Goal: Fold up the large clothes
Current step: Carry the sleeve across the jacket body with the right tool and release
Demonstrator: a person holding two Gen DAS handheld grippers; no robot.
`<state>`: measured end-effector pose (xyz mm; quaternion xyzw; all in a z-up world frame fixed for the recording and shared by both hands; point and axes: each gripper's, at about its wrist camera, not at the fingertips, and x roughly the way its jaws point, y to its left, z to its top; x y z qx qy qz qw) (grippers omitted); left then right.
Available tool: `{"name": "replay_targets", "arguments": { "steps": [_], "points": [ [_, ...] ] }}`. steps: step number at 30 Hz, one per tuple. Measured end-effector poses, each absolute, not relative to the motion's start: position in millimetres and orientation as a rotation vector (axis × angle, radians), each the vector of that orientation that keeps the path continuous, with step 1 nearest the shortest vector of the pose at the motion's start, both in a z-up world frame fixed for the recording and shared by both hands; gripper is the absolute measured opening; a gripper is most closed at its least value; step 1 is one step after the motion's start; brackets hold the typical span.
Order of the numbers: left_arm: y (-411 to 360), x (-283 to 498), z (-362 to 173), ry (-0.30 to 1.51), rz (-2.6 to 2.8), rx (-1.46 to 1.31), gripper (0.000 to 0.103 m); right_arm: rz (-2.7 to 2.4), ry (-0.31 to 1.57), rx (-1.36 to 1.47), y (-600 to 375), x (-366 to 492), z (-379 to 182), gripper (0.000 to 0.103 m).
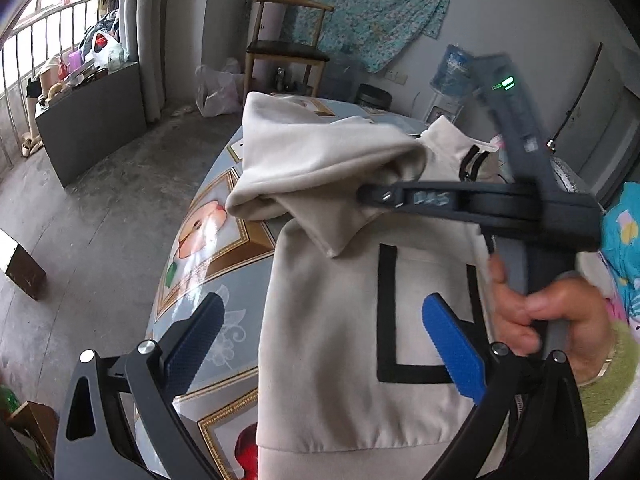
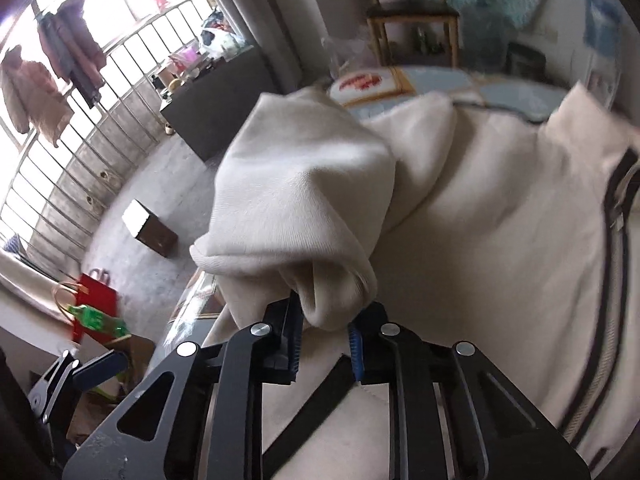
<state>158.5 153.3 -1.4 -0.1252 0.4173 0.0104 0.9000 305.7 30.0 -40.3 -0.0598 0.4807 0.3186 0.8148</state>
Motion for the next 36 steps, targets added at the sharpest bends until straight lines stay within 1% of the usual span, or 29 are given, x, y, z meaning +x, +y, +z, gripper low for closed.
{"name": "replay_targets", "arguments": {
  "steps": [4, 12, 14, 15, 17, 20, 21, 22, 24, 27, 30, 32, 34, 36],
  "points": [
    [145, 169, -6, 0.890, 0.048, -0.196, 0.098, 0.640, 0.952, -0.206, 29, 309, -18, 0.017],
    [127, 198, -12, 0.947, 0.082, -0.102, 0.098, 0.437, 0.615, -0.512, -29, 299, 86, 0.017],
    [122, 205, -15, 0.960, 0.111, -0.060, 0.098, 0.427, 0.584, -0.578, -48, 289, 96, 0.017],
    [121, 207, -16, 0.965, 0.118, -0.049, 0.098, 0.436, 0.596, -0.591, -58, 286, 95, 0.018],
    [119, 211, -20, 0.973, 0.139, -0.026, 0.098, 0.506, 0.689, -0.541, -87, 280, 83, 0.020],
    [120, 217, -27, 0.996, 0.157, -0.022, 0.098, 0.646, 0.899, -0.326, -135, 280, 48, 0.023],
    [120, 219, -31, 1.005, 0.166, -0.018, 0.098, 0.668, 0.944, -0.244, -149, 280, 40, 0.028],
    [120, 221, -33, 1.012, 0.173, -0.010, 0.098, 0.683, 0.988, -0.130, -171, 281, 31, 0.035],
    [120, 222, -37, 1.022, 0.182, 0.004, 0.098, 0.677, 1.028, 0.073, -207, 283, 19, 0.043],
    [121, 226, -41, 1.031, 0.211, 0.041, 0.098, 0.613, 1.059, 0.320, -256, 287, 1, 0.044],
    [122, 231, -44, 1.040, 0.241, 0.062, 0.098, 0.573, 1.113, 0.462, -278, 288, -24, 0.044],
    [126, 236, -46, 1.049, 0.260, 0.053, 0.098, 0.595, 1.148, 0.499, -270, 290, -35, 0.047],
    [129, 239, -48, 1.055, 0.279, 0.045, 0.098, 0.634, 1.176, 0.499, -252, 286, -48, 0.060],
    [132, 242, -48, 1.050, 0.287, 0.027, 0.098, 0.654, 1.185, 0.451, -231, 282, -55, 0.067]
  ]
}}
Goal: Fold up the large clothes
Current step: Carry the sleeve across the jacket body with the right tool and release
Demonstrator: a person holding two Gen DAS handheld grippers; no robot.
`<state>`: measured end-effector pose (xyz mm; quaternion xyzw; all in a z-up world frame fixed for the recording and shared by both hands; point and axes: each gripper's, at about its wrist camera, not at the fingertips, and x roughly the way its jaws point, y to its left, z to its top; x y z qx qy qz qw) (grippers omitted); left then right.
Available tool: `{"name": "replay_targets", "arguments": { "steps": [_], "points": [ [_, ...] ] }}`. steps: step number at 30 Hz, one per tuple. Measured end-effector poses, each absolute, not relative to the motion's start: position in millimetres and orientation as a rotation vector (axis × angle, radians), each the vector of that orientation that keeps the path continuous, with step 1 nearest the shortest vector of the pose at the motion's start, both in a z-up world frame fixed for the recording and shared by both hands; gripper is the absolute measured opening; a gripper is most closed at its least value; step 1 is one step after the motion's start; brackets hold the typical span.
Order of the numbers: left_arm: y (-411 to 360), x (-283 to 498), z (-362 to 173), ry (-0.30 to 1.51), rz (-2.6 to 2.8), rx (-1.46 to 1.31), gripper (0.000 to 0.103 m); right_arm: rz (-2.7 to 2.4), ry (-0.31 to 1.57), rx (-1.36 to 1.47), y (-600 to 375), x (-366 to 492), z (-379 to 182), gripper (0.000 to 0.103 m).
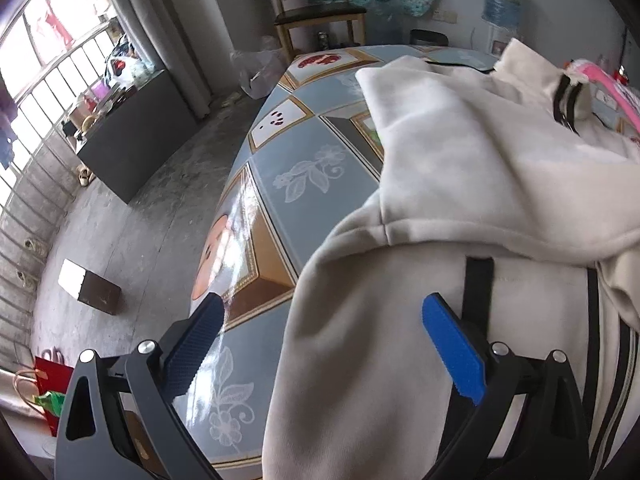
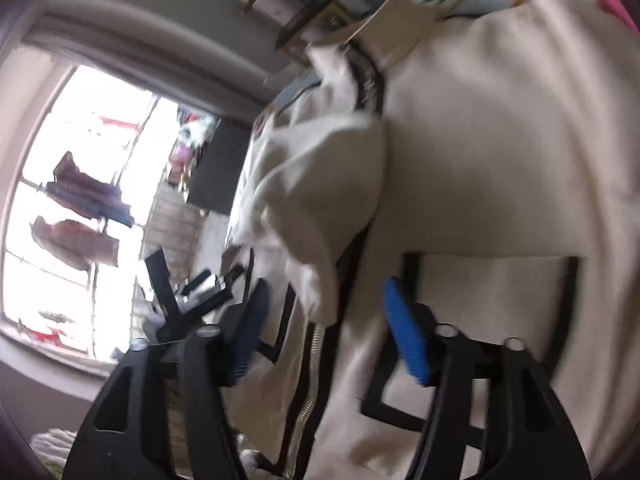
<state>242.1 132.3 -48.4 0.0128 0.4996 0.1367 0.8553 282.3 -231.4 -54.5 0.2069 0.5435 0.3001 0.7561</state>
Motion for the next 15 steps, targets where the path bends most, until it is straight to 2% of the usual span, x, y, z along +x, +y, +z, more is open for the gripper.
{"name": "replay_targets", "arguments": {
  "steps": [3, 4, 5, 6, 8, 9, 13, 15],
  "points": [
    [135, 248, -49, 1.046, 0.306, 0.016, 0.098, 0.651, 1.198, 0.311, -198, 282, -65, 0.066],
    [137, 250, -50, 1.044, 0.308, 0.006, 0.098, 0.643, 1.202, 0.263, -186, 283, -71, 0.038],
    [140, 251, -50, 1.046, 0.313, -0.006, 0.099, 0.617, 1.207, 0.180, -173, 285, -76, 0.016],
    [141, 251, -51, 1.047, 0.315, -0.014, 0.099, 0.575, 1.220, 0.084, -162, 288, -79, 0.008],
    [143, 251, -51, 1.050, 0.314, -0.027, 0.099, 0.482, 1.169, -0.066, -150, 295, -68, 0.007],
    [143, 251, -51, 1.049, 0.314, -0.027, 0.099, 0.419, 1.082, -0.174, -144, 298, -48, 0.007],
    [145, 250, -52, 1.045, 0.319, -0.029, 0.099, 0.138, 0.589, -0.617, -116, 277, 36, 0.008],
    [146, 250, -52, 1.045, 0.319, -0.041, 0.099, 0.061, 0.432, -0.792, -108, 257, 43, 0.008]
  ]
}}
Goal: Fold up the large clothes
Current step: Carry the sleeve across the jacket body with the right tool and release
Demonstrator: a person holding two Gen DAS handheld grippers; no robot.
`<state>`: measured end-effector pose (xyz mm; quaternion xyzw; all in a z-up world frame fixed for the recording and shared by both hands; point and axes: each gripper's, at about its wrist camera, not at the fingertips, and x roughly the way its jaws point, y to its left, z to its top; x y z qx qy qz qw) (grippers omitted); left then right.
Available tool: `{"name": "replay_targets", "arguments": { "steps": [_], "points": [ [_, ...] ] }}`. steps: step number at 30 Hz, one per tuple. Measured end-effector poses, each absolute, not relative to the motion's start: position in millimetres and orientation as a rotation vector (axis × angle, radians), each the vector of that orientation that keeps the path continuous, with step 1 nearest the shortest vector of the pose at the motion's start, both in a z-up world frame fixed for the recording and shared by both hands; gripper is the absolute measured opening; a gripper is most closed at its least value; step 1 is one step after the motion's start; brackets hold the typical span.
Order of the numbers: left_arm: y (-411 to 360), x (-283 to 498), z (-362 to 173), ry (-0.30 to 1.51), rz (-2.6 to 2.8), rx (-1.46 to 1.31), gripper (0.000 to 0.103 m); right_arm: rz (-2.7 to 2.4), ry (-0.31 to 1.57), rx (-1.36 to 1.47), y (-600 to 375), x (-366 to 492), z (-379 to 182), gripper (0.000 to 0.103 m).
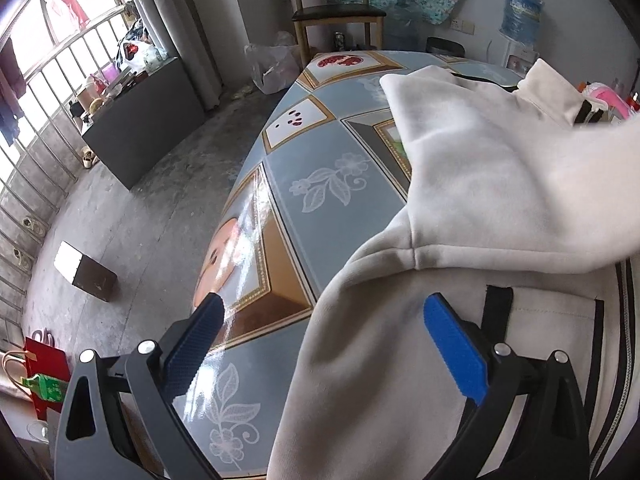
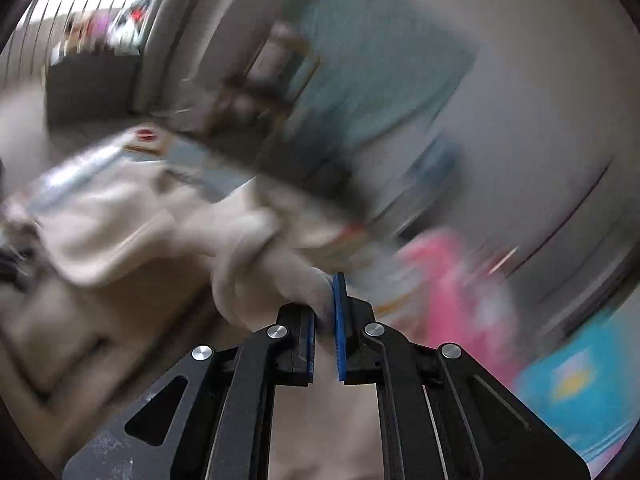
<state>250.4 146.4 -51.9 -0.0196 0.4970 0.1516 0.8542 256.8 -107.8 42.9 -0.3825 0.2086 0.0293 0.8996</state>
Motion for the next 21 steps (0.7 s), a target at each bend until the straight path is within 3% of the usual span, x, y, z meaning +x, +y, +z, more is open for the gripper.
{"name": "replay_targets", "arguments": {
  "steps": [3, 5, 9, 12, 16, 18, 21],
  "points": [
    [146, 250, -52, 1.046, 0.318, -0.036, 0.099, 0.117, 0.503, -0.904, -118, 236, 15, 0.019],
    [147, 251, -51, 1.047, 0.315, -0.030, 0.099, 0.242, 0.745, -0.865, -138, 227, -26, 0.030],
    [148, 251, -51, 1.052, 0.307, -0.028, 0.099, 0.354, 1.090, -0.596, -190, 214, -72, 0.034],
    [148, 250, -52, 1.055, 0.304, -0.035, 0.099, 0.400, 1.162, -0.152, -239, 223, -58, 0.045],
    [150, 251, -52, 1.057, 0.304, -0.043, 0.099, 0.416, 1.214, 0.416, -287, 256, -59, 0.046],
    [150, 252, -53, 1.057, 0.305, -0.049, 0.099, 0.400, 1.253, 0.556, -292, 268, -73, 0.046],
    [151, 251, -53, 1.052, 0.307, -0.055, 0.099, 0.360, 1.266, 0.541, -277, 279, -80, 0.046]
  ]
}}
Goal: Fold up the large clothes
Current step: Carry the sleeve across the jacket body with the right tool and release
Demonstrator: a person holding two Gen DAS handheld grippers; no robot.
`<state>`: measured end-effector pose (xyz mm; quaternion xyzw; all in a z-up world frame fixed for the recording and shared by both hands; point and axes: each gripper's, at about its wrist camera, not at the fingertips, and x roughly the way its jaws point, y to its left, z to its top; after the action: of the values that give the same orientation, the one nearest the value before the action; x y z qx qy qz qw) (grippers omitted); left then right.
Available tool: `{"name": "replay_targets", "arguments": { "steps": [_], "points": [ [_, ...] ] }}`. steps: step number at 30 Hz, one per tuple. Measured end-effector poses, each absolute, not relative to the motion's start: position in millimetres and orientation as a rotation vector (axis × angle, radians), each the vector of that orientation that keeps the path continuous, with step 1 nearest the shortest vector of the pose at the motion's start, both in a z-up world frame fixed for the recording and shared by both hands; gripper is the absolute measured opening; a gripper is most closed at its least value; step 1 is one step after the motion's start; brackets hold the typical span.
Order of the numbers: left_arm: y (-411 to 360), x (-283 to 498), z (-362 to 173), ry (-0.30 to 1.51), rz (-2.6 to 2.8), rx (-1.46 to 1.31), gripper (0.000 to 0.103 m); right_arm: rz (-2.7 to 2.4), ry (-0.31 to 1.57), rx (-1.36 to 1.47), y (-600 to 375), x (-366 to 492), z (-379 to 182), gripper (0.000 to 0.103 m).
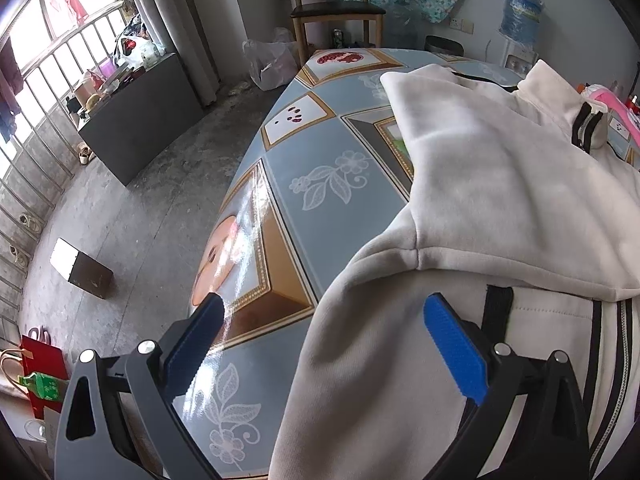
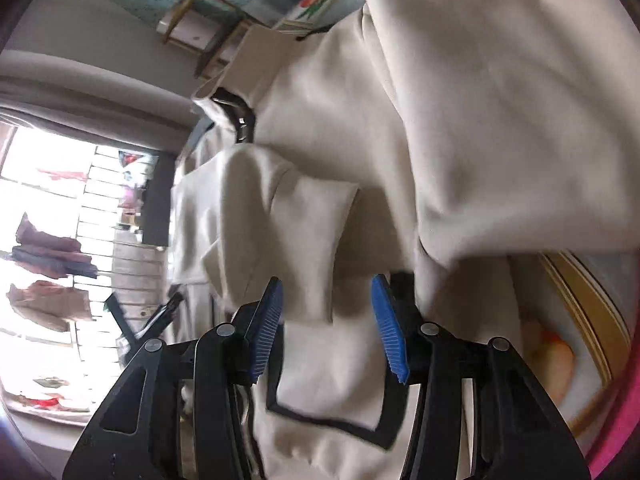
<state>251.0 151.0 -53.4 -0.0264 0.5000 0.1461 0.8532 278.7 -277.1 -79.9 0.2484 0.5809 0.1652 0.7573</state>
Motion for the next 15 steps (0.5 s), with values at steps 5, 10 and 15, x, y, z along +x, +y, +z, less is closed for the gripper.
{"name": "replay_targets", "arguments": {
  "steps": [5, 10, 15],
  "points": [
    [152, 250, -54, 1.051, 0.306, -0.057, 0.099, 0.273, 1.254, 0.385, -248, 297, -84, 0.033],
    [153, 249, -55, 1.048, 0.305, -0.061, 0.099, 0.242, 1.168, 0.266, -241, 307, -58, 0.002],
    [151, 249, -55, 1.049, 0.305, -0.057, 0.099, 0.249, 0.870, 0.189, -240, 328, 36, 0.002]
  ]
}}
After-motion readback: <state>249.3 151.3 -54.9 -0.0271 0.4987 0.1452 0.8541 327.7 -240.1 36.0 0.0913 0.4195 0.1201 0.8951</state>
